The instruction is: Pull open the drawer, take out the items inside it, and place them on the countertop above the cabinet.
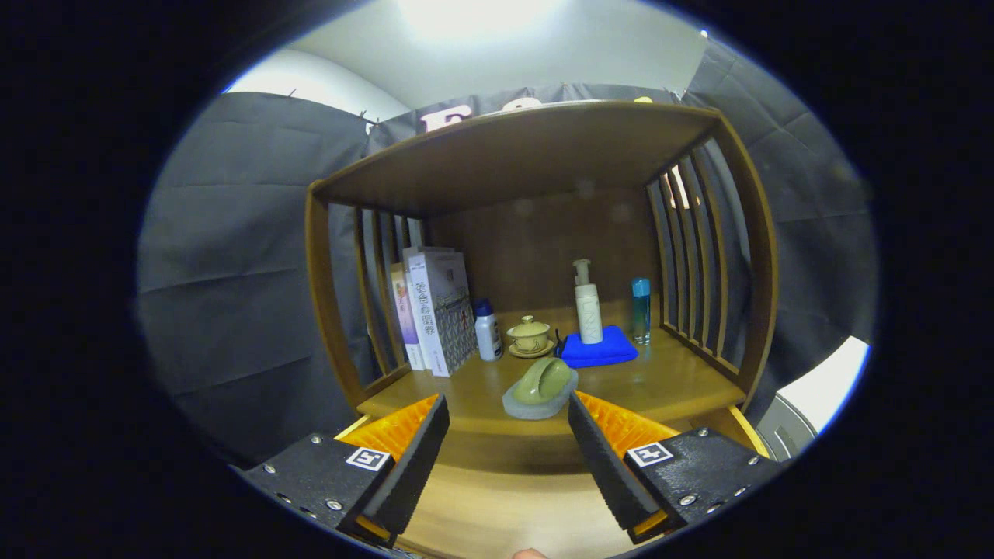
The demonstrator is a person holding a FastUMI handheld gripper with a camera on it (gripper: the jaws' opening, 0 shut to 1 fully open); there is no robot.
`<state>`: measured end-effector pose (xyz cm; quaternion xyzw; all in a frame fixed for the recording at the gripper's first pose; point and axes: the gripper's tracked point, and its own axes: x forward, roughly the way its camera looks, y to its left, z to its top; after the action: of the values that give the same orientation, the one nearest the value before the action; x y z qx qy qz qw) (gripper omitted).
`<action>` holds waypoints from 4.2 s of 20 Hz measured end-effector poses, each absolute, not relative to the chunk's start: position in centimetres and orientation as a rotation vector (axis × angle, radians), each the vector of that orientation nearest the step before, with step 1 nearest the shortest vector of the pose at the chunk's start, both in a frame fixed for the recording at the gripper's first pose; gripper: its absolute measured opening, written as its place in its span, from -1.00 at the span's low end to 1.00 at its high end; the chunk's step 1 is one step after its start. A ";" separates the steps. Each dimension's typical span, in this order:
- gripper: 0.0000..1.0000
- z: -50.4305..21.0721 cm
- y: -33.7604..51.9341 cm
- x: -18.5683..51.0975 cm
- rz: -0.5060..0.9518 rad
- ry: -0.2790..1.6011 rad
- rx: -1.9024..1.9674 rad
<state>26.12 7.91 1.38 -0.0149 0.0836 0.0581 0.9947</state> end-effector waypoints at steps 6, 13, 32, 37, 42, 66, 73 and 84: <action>0.91 -0.1 8.6 20.4 0.134 0.119 -0.041; 0.90 -3.5 10.7 14.2 0.229 0.102 -0.064; 0.91 -16.4 8.0 9.3 0.182 0.360 -0.161; 0.84 -16.7 7.6 10.8 0.140 0.350 -0.126; 0.85 -16.4 8.4 11.3 0.155 0.350 -0.082; 0.83 -15.5 7.5 18.3 -0.029 0.327 0.017; 0.84 -14.8 7.7 21.2 -0.064 0.258 -0.014; 0.84 -14.7 7.6 22.2 -0.092 0.253 -0.033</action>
<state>22.17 7.58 -14.69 -0.0163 0.1262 -0.0458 0.9908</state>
